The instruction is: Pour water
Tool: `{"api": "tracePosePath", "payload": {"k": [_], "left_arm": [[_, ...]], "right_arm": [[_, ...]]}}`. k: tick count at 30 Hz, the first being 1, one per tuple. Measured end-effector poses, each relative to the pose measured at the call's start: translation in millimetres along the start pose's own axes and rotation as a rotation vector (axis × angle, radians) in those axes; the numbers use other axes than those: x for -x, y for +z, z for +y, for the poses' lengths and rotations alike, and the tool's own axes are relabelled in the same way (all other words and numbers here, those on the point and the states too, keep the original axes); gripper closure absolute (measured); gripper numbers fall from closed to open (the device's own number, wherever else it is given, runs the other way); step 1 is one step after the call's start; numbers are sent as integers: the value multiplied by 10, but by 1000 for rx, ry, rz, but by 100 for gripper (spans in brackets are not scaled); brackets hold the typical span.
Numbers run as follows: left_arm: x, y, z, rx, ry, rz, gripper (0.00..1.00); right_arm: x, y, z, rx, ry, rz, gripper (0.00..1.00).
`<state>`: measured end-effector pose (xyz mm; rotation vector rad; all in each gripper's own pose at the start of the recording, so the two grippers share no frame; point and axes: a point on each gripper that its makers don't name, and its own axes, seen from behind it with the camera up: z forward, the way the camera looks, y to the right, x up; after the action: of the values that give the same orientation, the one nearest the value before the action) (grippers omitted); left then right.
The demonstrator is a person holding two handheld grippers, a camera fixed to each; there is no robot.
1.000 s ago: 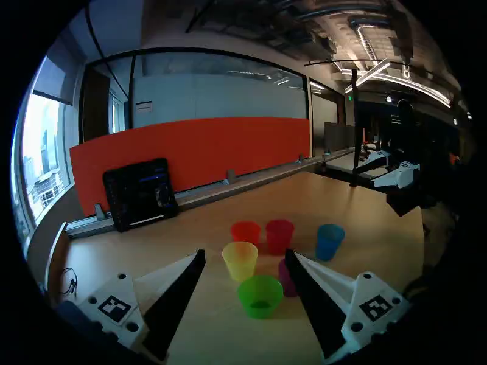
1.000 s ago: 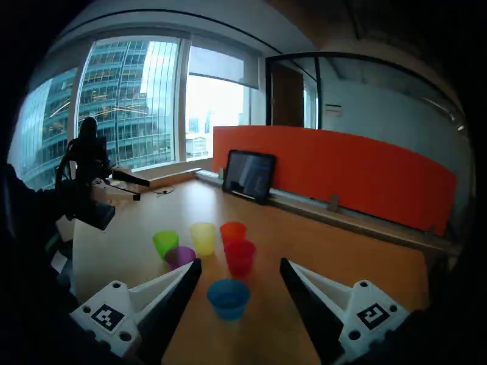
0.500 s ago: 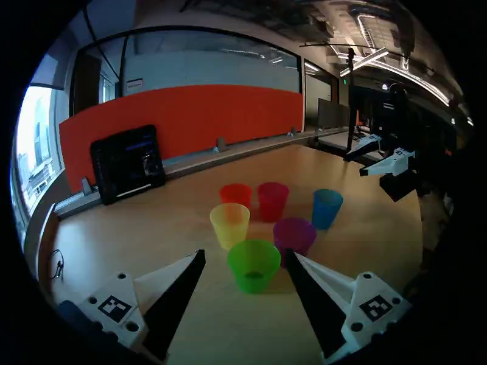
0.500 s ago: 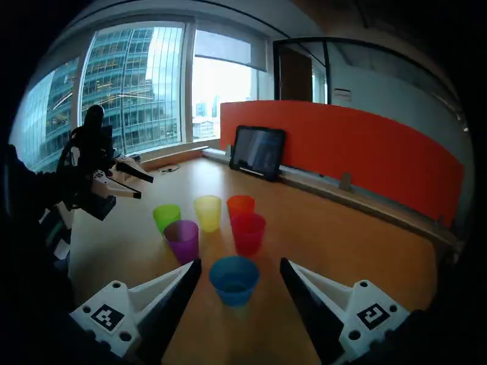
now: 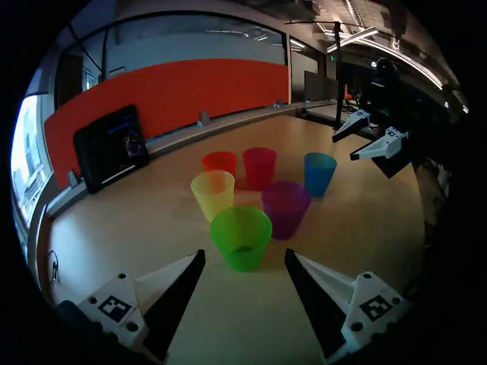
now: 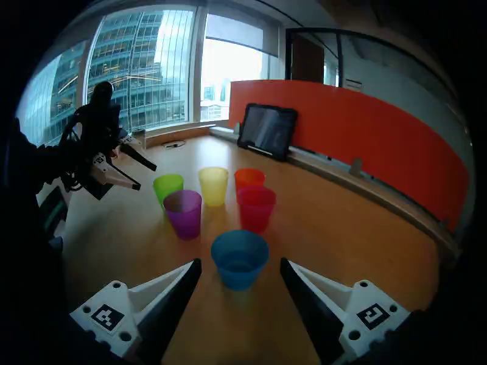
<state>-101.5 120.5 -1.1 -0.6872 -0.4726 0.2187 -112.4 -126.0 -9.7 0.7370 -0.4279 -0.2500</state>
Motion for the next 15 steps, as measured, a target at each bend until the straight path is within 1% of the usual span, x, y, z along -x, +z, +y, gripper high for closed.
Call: {"api": "tracePosePath", "payload": {"k": [5,11,15], "left_arm": [[92,82,-15,5,3,-36,3],[140,189,-51,9,10,-59,3],[158,264,-51,19,10,-71,3]], "right_arm": [[84,61,-5,-9,-4,-22,0],[172,127,14,-14,-1,-46,0],[228,170,28,-17,-2,-61,0]]}}
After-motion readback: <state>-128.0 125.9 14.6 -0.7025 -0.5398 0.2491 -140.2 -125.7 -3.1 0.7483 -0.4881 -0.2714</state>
